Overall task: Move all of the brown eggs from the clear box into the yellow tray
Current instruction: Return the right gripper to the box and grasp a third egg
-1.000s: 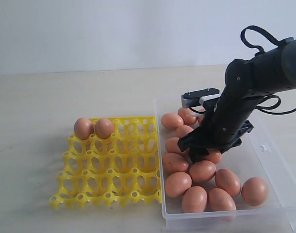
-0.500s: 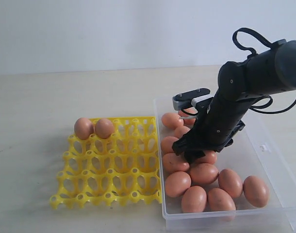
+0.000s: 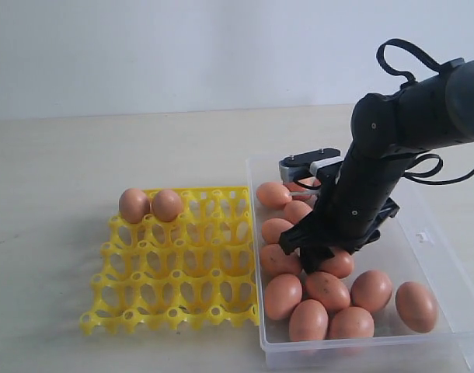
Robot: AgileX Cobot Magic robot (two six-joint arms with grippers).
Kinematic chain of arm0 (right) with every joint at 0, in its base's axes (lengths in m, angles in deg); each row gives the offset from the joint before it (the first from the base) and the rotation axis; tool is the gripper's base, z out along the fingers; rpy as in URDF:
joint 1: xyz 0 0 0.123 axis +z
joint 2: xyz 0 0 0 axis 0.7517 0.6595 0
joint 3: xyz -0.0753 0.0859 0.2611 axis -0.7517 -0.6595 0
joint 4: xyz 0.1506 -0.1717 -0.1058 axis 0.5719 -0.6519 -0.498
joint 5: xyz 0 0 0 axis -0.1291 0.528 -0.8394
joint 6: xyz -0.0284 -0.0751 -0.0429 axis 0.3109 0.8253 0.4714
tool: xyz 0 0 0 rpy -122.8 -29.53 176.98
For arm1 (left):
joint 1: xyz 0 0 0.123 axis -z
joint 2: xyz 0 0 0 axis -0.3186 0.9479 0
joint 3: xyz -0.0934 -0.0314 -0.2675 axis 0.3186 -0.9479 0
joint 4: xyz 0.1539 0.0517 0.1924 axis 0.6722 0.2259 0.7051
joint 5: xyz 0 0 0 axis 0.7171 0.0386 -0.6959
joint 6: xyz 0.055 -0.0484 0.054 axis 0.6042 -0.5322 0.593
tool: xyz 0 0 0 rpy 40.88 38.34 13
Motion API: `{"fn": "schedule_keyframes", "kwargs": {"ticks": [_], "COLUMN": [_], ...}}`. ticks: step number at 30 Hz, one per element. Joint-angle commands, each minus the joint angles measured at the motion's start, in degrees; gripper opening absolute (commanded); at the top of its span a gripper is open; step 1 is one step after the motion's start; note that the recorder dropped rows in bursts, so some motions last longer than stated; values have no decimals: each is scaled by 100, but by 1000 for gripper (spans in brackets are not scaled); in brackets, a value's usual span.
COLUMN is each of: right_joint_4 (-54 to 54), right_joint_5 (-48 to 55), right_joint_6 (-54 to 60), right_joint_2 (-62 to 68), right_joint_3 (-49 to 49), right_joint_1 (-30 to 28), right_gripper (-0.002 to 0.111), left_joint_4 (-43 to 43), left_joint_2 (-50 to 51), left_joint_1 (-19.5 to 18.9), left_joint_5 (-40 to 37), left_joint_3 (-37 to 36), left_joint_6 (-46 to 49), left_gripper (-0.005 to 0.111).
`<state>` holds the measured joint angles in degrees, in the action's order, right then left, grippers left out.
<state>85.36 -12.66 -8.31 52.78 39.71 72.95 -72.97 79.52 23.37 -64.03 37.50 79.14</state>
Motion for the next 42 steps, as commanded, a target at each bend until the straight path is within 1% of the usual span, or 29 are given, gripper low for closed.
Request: {"fn": "schedule_keyframes", "kwargs": {"ticks": [1,4,9,13,19,24,33,40,41,42], "right_joint_4": [16,-111,-201,-238,-252,-312,-301,-301,-301,-301], "right_joint_5": [-182,-234,-234,-317,-496,-553,-631,-881,-927,-956], "right_joint_6": [-38,-27,-27,-27,235,509,627,761,761,761], "right_joint_2": [-79,-79,-79,-79,-79,-69,-68,-68,-68,-68], "right_joint_3": [-15,-15,-15,-15,-15,-18,-347,-417,-417,-417], "right_joint_1": [11,11,11,11,11,11,11,11,11,34], "right_gripper": [52,56,69,68,63,63,63,63,62,58], "left_joint_4": [-13,-13,-13,-13,-13,-13,-13,-13,-13,-13], "left_joint_2": [14,14,14,14,14,14,14,14,14,14], "left_joint_1": [40,40,40,40,40,40,40,40,40,40], "left_joint_5": [68,68,68,68,68,68,68,68,68,68], "left_joint_3": [23,23,23,23,23,23,23,23,23,23], "left_joint_6": [-25,-25,-25,-25,-25,-25,-25,-25,-25,-25], "left_gripper": [0,0,0,0,0,0,0,0,0,0]}}
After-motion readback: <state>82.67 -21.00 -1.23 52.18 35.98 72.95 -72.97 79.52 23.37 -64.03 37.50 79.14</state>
